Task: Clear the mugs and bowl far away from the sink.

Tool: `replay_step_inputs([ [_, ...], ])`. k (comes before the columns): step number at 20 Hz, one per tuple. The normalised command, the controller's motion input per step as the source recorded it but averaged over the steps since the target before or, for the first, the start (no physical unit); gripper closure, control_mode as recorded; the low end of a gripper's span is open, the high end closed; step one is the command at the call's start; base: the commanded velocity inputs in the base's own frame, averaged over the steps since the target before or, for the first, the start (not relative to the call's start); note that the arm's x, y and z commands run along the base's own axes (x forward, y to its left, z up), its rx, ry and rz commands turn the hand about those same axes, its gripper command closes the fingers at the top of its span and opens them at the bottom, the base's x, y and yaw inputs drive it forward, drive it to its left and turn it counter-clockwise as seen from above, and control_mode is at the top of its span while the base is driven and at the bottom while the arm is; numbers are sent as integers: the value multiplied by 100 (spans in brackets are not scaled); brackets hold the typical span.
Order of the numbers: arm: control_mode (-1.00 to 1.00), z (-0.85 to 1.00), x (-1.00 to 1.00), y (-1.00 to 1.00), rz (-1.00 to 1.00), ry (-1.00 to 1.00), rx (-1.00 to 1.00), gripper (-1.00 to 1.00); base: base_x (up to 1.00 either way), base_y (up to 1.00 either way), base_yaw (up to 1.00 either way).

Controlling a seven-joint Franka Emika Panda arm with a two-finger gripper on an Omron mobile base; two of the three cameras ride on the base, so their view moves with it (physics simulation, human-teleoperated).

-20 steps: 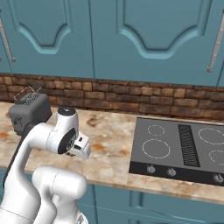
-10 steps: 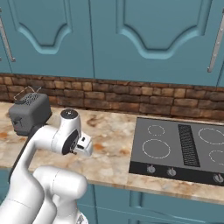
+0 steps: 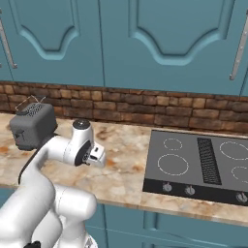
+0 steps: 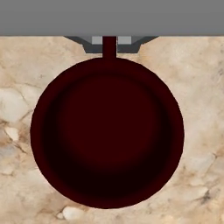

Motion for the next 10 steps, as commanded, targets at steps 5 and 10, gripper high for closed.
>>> replay_step_inputs([
  [5, -100, -36, 41, 0, 0, 0, -4, 100, 0, 0, 0],
  [10, -100, -37, 35, 0, 0, 0, -5, 100, 0, 0, 0],
])
